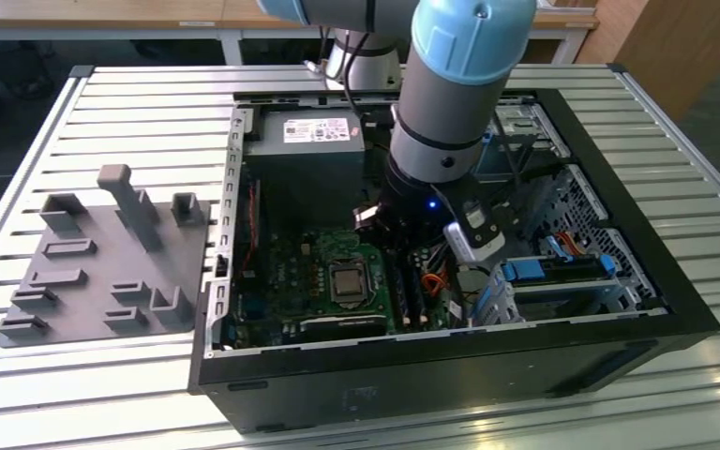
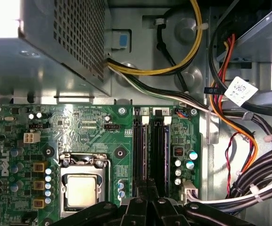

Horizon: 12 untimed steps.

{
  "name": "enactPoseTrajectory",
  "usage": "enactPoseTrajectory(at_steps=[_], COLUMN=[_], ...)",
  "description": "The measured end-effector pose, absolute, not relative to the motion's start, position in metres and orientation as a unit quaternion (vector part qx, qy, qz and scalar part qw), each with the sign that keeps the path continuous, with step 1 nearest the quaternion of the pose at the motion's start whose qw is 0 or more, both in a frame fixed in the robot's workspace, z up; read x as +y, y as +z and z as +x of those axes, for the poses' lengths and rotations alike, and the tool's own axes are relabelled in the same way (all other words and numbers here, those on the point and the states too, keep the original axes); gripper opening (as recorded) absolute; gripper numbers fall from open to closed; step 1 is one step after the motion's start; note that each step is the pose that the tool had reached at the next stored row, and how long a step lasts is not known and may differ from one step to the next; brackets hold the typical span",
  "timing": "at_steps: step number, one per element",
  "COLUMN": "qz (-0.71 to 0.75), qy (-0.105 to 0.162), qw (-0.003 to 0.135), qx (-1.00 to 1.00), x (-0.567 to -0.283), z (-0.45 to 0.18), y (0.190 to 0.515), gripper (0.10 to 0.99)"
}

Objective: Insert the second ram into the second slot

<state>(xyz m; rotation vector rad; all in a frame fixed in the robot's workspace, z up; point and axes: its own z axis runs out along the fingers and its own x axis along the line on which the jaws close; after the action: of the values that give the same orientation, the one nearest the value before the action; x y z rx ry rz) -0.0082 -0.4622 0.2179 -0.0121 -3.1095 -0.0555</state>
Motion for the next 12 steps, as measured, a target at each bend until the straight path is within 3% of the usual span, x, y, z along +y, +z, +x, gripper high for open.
enactPoseTrajectory(at_steps=[12], qz=[-0.004], qy=[-0.017], qw=[0.016], qx=[-1.0], x=[-0.463], z=[-0.008], y=[0.236], gripper=[0.106])
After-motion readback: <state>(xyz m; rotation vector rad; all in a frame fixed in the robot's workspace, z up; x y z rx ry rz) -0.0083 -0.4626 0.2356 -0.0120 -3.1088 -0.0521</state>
